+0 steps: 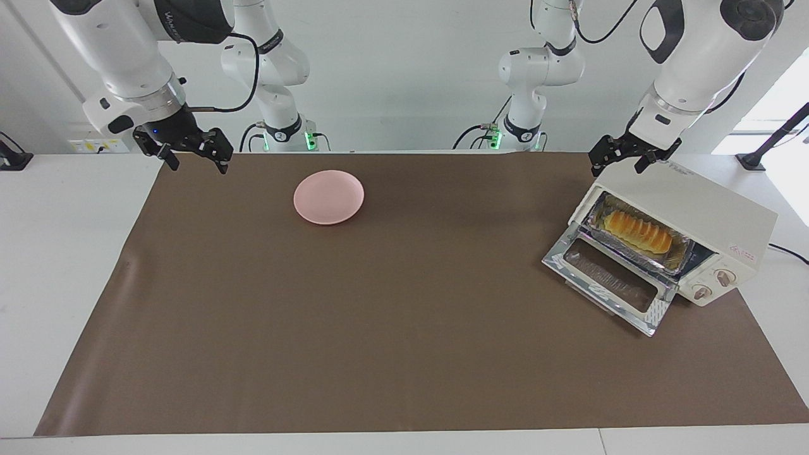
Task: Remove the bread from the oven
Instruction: 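Reach the left gripper into the toaster oven toward the foil tray, then grasp the foil tray of bread with the left gripper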
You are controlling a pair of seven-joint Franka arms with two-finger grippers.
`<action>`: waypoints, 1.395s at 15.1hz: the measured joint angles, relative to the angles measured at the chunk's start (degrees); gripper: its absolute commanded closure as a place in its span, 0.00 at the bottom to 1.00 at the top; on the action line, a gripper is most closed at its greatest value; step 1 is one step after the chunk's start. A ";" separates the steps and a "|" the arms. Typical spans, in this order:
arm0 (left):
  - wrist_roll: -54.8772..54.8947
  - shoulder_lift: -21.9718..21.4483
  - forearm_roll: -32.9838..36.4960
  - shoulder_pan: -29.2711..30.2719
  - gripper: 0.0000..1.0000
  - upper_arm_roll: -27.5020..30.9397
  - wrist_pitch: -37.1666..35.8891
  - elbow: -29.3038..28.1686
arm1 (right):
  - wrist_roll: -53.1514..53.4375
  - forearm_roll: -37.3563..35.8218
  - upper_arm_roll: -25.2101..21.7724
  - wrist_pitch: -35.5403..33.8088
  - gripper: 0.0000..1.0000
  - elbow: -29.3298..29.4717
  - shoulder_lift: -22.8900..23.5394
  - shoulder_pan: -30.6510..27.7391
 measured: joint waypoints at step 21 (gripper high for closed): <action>-31.52 19.93 8.26 -0.77 0.00 0.19 10.32 9.84 | 0.00 0.00 0.00 0.00 0.00 0.00 0.00 0.00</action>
